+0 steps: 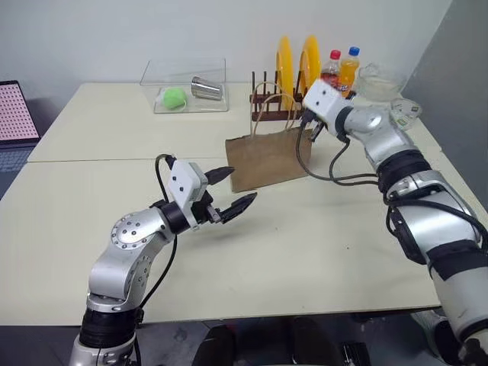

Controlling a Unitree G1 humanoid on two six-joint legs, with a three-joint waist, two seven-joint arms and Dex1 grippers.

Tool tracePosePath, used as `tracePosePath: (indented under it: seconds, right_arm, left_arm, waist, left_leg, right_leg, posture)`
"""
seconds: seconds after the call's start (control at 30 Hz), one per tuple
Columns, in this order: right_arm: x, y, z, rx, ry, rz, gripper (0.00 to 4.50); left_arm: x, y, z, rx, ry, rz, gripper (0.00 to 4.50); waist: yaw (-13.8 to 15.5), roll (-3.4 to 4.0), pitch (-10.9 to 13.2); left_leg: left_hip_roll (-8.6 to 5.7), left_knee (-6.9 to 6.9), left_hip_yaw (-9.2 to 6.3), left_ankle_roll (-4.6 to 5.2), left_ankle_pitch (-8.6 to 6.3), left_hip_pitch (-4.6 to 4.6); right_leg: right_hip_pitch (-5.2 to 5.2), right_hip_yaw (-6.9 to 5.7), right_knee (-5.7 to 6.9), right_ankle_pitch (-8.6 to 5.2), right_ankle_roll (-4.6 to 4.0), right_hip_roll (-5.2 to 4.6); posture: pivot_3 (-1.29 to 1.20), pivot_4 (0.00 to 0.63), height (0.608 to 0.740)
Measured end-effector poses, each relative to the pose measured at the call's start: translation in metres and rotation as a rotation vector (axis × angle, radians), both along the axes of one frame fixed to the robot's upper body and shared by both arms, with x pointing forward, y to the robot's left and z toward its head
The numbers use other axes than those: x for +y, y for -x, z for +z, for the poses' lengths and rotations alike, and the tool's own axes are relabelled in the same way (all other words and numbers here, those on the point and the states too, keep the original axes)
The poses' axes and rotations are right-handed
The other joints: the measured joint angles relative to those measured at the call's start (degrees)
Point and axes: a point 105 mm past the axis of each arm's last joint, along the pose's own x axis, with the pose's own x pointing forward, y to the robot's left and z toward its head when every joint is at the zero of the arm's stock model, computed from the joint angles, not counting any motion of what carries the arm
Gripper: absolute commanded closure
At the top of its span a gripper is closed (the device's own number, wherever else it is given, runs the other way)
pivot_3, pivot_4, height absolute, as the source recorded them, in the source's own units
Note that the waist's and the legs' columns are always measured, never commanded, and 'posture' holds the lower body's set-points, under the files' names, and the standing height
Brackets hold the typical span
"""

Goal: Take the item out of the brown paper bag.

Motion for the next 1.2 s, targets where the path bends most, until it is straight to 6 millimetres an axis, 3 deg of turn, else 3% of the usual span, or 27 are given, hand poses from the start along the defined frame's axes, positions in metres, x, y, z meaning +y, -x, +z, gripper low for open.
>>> tracePosePath:
  seconds: [0.07, 0.27, 0.4, 0.53, 0.67, 0.77, 0.83, 0.9, 1.13, 1.2]
  right_arm:
    - [0.004, 0.005, -0.008, 0.056, 0.018, 0.066, 4.48]
    - [0.006, 0.026, -0.008, 0.18, 0.061, 0.28, 4.48]
    - [-0.002, 0.055, -0.022, 0.312, 0.089, 0.453, 4.48]
    - [-0.003, 0.077, -0.045, 0.409, 0.101, 0.528, 4.48]
    - [0.001, 0.09, -0.044, 0.378, 0.124, 0.559, 4.48]
    - [0.005, 0.102, -0.025, 0.291, 0.062, 0.57, 3.91]
    - [0.002, 0.119, -0.011, 0.235, 0.027, 0.572, 3.26]
    - [0.0, 0.139, -0.005, 0.218, 0.012, 0.576, 2.55]
    - [-0.015, 0.215, -0.04, 0.381, -0.089, 0.477, 0.04]
    - [-0.016, 0.231, -0.048, 0.422, -0.145, 0.433, 0.04]
  left_arm:
    - [0.0, 0.0, 0.001, -0.009, 0.0, 0.0, 0.55]
    - [0.003, 0.003, -0.006, 0.019, 0.001, 0.003, 0.55]
    - [0.009, 0.013, -0.011, 0.042, -0.029, -0.021, 0.55]
    - [0.016, 0.016, -0.006, 0.035, -0.052, -0.029, 0.55]
    - [0.019, 0.018, -0.005, 0.029, -0.081, -0.049, 0.55]
    - [0.014, 0.015, 0.002, -0.013, -0.108, -0.099, 0.38]
    - [0.008, 0.012, 0.003, -0.052, -0.18, -0.151, 0.01]
    - [0.007, 0.012, -0.002, -0.076, -0.249, -0.198, 0.0]
    - [-0.012, 0.012, -0.01, -0.259, -0.416, -0.393, 0.0]
    - [-0.015, 0.01, -0.015, -0.295, -0.463, -0.433, 0.0]
  waist:
    - [-0.1, 0.02, 0.0]
    - [-0.4, 0.06, 0.0]
    - [-0.2, 0.08, 0.0]
    - [-0.2, 0.14, 0.0]
    - [-0.1, 0.19, 0.0]
    - [0.3, 0.21, 0.1]
    - [1.1, 0.21, 0.1]
    - [1.7, 0.24, 0.0]
    - [3.1, 0.25, 0.0]
    - [3.1, 0.26, 0.0]
  left_leg:
    - [0.0, 0.01, -0.02, 0.0, 0.0, -0.06]
    - [0.01, 0.01, -0.05, 0.02, -0.01, -0.03]
    - [0.03, 0.01, -0.18, 0.07, -0.04, -0.03]
    - [0.01, 0.1, -0.19, 0.2, -0.11, -0.03]
    - [0.01, 0.13, -0.22, 0.2, -0.11, -0.02]
    - [0.0, 0.13, -0.28, 0.19, -0.11, -0.07]
    - [0.0, 0.12, -0.33, 0.19, -0.11, -0.13]
    - [-0.02, 0.1, -0.3, 0.19, -0.11, -0.15]
    - [-0.05, 0.18, -0.29, 0.25, -0.15, -0.22]
    - [-0.04, 0.19, -0.29, 0.28, -0.16, -0.2]
  right_leg:
    - [-0.06, -0.01, 0.01, 0.0, 0.0, -0.01]
    - [-0.04, -0.03, 0.04, 0.0, 0.0, 0.01]
    - [0.02, -0.13, 0.02, 0.0, 0.0, 0.02]
    - [0.04, -0.1, 0.07, 0.0, 0.01, 0.02]
    - [0.05, -0.13, 0.1, 0.01, 0.01, 0.02]
    - [0.05, -0.19, 0.06, 0.01, 0.01, 0.02]
    - [0.04, -0.25, -0.01, 0.01, 0.01, 0.02]
    - [0.05, -0.23, -0.07, 0.01, 0.01, 0.0]
    - [0.08, -0.25, -0.08, 0.01, 0.01, -0.03]
    - [0.11, -0.26, -0.06, 0.01, 0.02, -0.02]
  posture:
    - [0.0, 0.15, 0.74]
    - [0.0, 0.15, 0.74]
    - [0.0, 0.15, 0.74]
    - [0.0, 0.15, 0.74]
    - [0.0, 0.15, 0.74]
    - [0.0, 0.15, 0.74]
    - [0.0, 0.15, 0.74]
    - [0.0, 0.15, 0.74]
    - [0.0, 0.15, 0.74]
    - [0.0, 0.15, 0.74]
